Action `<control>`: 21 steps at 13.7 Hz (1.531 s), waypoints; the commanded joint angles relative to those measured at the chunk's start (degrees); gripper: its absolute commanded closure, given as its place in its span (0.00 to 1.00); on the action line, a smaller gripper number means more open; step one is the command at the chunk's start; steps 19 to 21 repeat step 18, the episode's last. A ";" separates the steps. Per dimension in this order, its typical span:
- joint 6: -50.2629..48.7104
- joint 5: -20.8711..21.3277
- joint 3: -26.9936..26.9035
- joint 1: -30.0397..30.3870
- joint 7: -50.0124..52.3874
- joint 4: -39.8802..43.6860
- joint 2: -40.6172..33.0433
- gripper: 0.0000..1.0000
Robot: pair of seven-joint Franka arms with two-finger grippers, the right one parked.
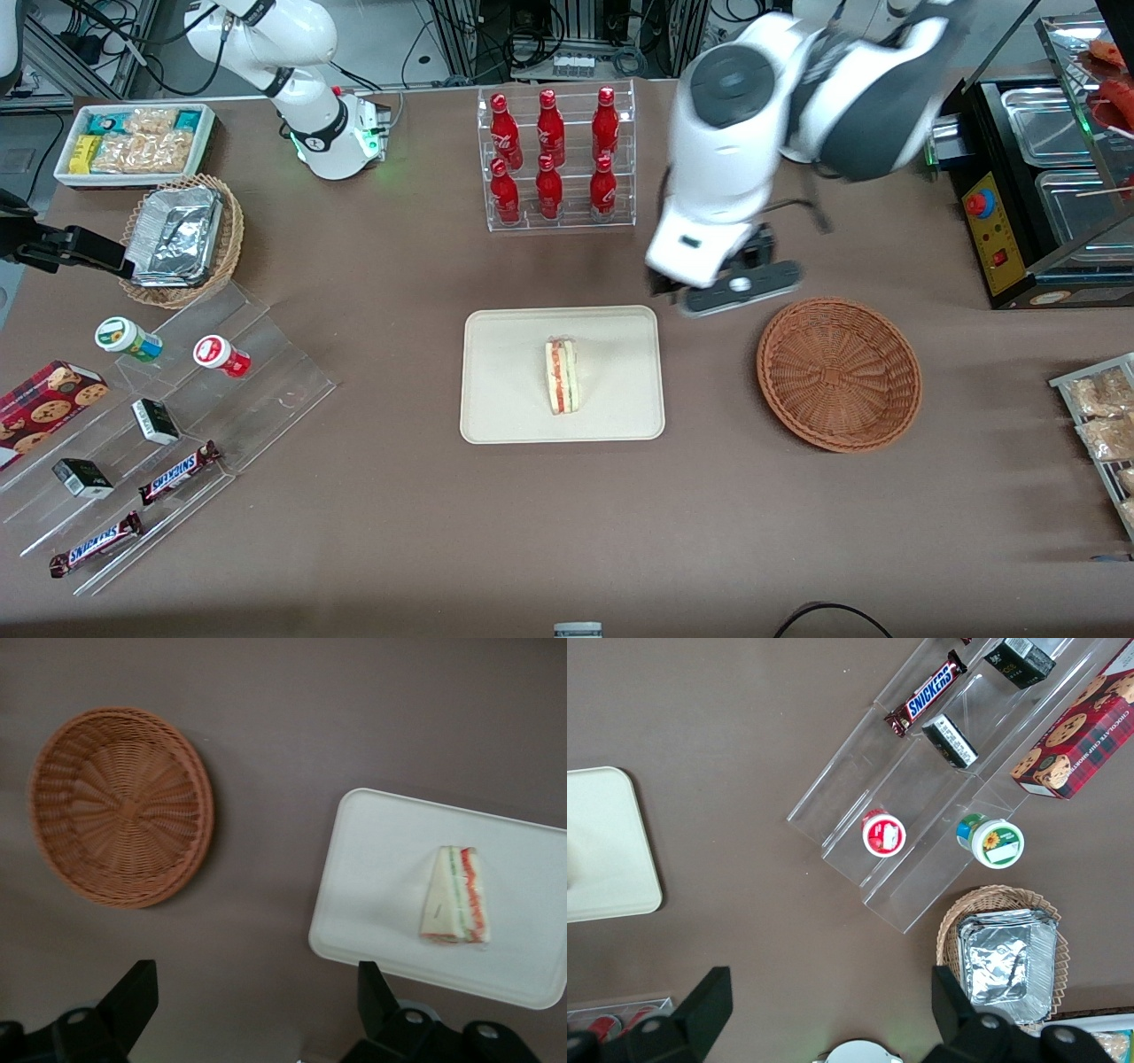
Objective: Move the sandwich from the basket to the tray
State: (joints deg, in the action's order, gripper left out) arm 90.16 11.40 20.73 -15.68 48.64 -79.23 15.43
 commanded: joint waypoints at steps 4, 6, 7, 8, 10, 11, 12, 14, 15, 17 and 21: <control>-7.62 -5.05 0.10 11.61 -17.84 -3.04 -8.91 0.01; -10.43 -7.43 -0.17 16.80 -26.19 -3.04 -11.46 0.01; -11.93 -7.70 -2.87 17.17 -30.06 -3.04 -12.52 0.01; -12.81 -8.66 -7.07 16.31 -33.23 -3.04 -13.66 0.01; -14.40 -9.46 -13.67 14.89 -41.31 -3.91 -15.60 0.01; -14.66 -9.46 -15.79 14.89 -44.22 -4.27 -16.13 0.01; -15.01 -9.46 -17.73 14.89 -45.90 -4.71 -16.39 0.01; -15.37 -9.46 -21.42 13.58 -48.81 -4.89 -16.48 0.01; -15.11 -9.03 -23.00 13.05 -49.25 -4.45 -16.05 0.01; -14.67 -8.41 -23.37 11.82 -49.43 -4.10 -15.52 0.01; -14.58 -8.50 -23.37 11.82 -49.43 -4.18 -15.52 0.01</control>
